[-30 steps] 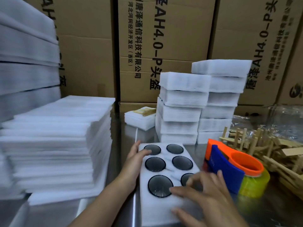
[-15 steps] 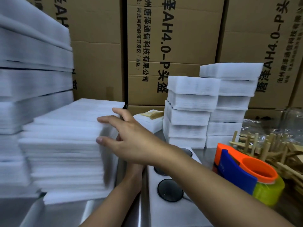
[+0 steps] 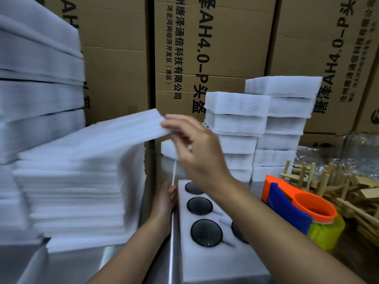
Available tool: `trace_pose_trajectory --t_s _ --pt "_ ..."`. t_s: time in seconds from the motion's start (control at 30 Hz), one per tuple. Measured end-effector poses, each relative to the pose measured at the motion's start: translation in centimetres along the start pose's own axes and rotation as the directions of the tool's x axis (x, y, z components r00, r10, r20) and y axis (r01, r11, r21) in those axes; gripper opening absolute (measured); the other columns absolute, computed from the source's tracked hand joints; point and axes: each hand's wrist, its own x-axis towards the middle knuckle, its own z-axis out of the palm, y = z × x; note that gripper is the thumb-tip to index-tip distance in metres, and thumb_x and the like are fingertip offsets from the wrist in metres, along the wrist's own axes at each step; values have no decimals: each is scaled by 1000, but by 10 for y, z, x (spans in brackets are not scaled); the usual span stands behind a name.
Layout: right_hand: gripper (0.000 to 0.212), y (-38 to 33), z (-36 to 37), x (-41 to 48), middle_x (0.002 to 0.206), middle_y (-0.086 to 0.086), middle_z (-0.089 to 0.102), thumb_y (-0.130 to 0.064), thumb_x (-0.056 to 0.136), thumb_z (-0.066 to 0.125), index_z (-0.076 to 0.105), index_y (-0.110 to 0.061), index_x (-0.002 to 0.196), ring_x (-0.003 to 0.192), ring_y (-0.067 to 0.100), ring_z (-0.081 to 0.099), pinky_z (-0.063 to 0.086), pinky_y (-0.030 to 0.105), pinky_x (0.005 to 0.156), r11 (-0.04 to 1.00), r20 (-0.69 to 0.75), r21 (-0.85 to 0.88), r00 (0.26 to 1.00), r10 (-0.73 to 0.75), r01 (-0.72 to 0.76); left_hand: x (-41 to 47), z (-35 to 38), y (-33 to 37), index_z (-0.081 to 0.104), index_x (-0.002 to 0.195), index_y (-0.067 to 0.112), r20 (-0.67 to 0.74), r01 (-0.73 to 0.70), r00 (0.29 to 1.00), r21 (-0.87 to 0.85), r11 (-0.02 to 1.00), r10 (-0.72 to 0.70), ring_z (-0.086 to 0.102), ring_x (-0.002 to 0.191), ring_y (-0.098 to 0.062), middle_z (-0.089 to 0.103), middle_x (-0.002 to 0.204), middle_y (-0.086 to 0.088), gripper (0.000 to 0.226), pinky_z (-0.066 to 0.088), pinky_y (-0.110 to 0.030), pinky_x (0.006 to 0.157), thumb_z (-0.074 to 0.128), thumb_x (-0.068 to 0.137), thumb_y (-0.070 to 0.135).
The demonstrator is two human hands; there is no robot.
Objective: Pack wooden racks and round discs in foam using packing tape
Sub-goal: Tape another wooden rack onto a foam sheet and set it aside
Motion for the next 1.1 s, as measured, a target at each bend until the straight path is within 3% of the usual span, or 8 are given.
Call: trace_pose_trajectory --t_s 0.1,0.2,0.37,0.43,0.53,0.63,0.83,1.1 --pt "29 18 -49 -32 111 -10 66 -3 88 54 68 -23 103 107 4 61 48 22 92 995 -101 59 991 92 -86 3 -1 -3 59 79 15 156 -1 988 -42 999 7 67 56 -3 71 63 5 40 47 -11 44 31 100 35" --pt "34 34 -98 -83 111 -19 66 -9 86 55 65 -38 101 109 4 60 47 20 92 985 -144 -78 980 141 -153 2 2 -7 73 99 13 199 -11 980 -23 1000 15 70 87 -19 73 96 -9 47 57 -27 70 35 98 41" --pt "19 46 -138 -158 113 -20 65 -20 85 58 69 -29 97 107 7 61 47 24 93 942 -157 -243 968 195 -230 2 6 -14 72 48 23 200 87 976 16 996 -89 68 56 -9 71 62 3 64 51 -16 47 35 93 50" --pt "18 47 -139 -170 113 -17 66 -28 84 55 70 -26 95 104 7 63 49 23 88 938 -142 -254 968 205 -236 -1 7 -10 75 82 10 151 75 985 45 996 -81 69 80 -21 71 93 -15 45 53 -26 74 46 91 43" --pt "16 51 -136 -176 109 -14 68 -17 82 61 72 -24 92 102 10 65 51 30 84 935 -140 -237 962 236 -264 -2 5 -9 44 133 2 105 31 994 88 996 -40 56 117 -31 52 135 -16 52 42 -42 98 57 87 23" --pt "19 50 -131 -177 106 -9 70 -11 80 60 73 -22 90 100 12 66 51 36 82 941 -98 -235 969 225 -243 -3 4 -8 55 122 14 140 30 989 106 994 -45 67 100 -27 70 108 -6 35 50 -40 88 56 87 15" --pt "24 42 -132 -176 105 -7 70 -36 87 54 73 -23 89 99 5 64 48 18 84 939 -66 -274 978 197 -208 -6 4 -8 56 123 19 132 -6 991 239 971 -26 71 88 -22 72 103 -3 42 57 -31 69 58 84 2" --pt "28 40 -134 -178 102 -5 70 1 67 62 75 -19 82 100 -1 62 46 12 84 929 -28 -323 983 182 -181 -15 9 16 23 148 22 64 -82 996 514 854 57 60 95 -11 55 111 7 77 47 -28 81 65 84 10"
